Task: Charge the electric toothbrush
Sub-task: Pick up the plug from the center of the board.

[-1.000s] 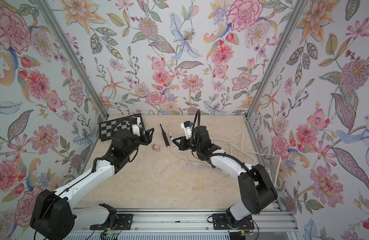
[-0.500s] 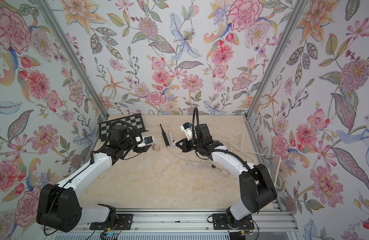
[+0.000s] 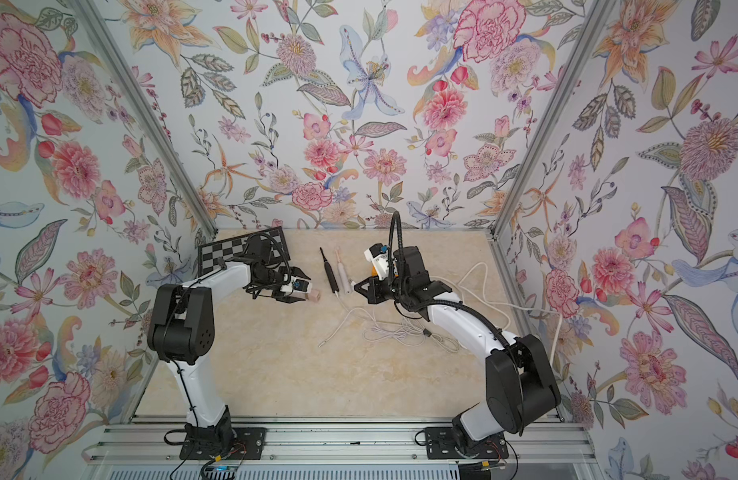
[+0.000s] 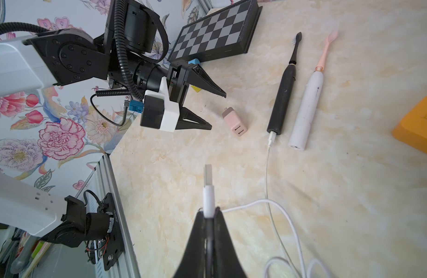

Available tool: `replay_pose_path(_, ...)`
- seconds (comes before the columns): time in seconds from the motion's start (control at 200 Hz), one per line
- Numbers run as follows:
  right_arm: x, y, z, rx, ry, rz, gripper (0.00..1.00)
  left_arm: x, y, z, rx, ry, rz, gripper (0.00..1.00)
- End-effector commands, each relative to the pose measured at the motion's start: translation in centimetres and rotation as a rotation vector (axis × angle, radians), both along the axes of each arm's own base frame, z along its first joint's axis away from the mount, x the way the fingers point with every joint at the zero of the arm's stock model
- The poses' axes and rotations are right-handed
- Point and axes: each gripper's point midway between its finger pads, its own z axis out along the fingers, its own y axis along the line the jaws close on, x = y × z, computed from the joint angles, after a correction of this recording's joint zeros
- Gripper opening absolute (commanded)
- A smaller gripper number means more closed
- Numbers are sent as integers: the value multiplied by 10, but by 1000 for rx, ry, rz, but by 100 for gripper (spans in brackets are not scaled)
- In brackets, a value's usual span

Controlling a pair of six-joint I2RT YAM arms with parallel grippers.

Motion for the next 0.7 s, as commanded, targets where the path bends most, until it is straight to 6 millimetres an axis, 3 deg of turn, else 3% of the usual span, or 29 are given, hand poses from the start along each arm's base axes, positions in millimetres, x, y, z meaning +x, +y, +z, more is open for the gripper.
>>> replay_pose_path(0.0,-2,-9,8,-27,-16,-25,0,-3,4,-10,26,45,-70,67)
replay_pose_path(0.06,-3,-11,11,-37,-21,-31,0,-1,5,-17,39,80,-71,66)
replay_pose_path(0.19,-4,-14,16,-48,-29,-44,0,0,7,-34,73,146,-92,52)
replay_pose_path(0.46,-3,-18,18,-64,-34,-63,0,1,4,-55,82,201,-83,54)
replay_pose_path(0.696,-2,-18,12,-78,-10,-64,0,3,-5,-57,66,237,-97,49)
